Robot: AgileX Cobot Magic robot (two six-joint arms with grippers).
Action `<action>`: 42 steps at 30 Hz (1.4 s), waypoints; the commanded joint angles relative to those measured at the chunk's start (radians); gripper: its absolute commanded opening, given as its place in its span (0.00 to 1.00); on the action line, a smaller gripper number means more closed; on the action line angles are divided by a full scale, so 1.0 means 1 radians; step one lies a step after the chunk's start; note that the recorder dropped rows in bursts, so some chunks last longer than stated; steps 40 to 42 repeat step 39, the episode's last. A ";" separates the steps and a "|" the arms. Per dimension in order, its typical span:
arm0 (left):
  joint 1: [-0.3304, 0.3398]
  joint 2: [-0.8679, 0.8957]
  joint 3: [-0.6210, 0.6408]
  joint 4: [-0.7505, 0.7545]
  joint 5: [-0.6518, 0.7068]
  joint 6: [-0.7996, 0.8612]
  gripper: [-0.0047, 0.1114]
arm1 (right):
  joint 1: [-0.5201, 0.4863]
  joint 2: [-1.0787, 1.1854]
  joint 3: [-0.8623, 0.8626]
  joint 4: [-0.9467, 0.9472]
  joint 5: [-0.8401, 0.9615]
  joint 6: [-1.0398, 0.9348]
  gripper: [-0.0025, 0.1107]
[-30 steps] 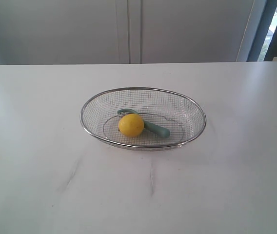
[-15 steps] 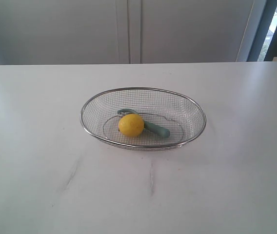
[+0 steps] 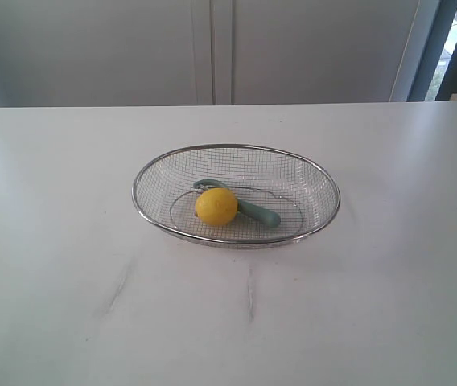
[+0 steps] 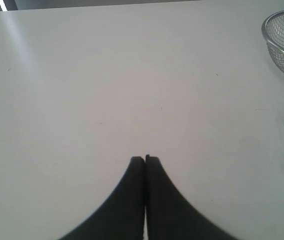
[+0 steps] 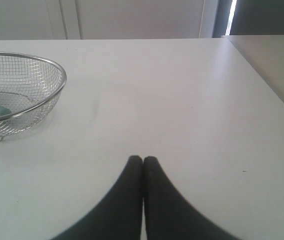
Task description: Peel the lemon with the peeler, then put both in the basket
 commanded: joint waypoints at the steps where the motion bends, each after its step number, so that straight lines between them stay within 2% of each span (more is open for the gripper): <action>1: 0.004 -0.005 0.004 -0.009 0.003 -0.009 0.04 | 0.003 -0.006 0.002 0.000 -0.009 0.000 0.02; 42: 0.004 -0.005 0.004 -0.009 0.003 -0.009 0.04 | 0.003 -0.006 0.002 0.000 -0.009 0.024 0.02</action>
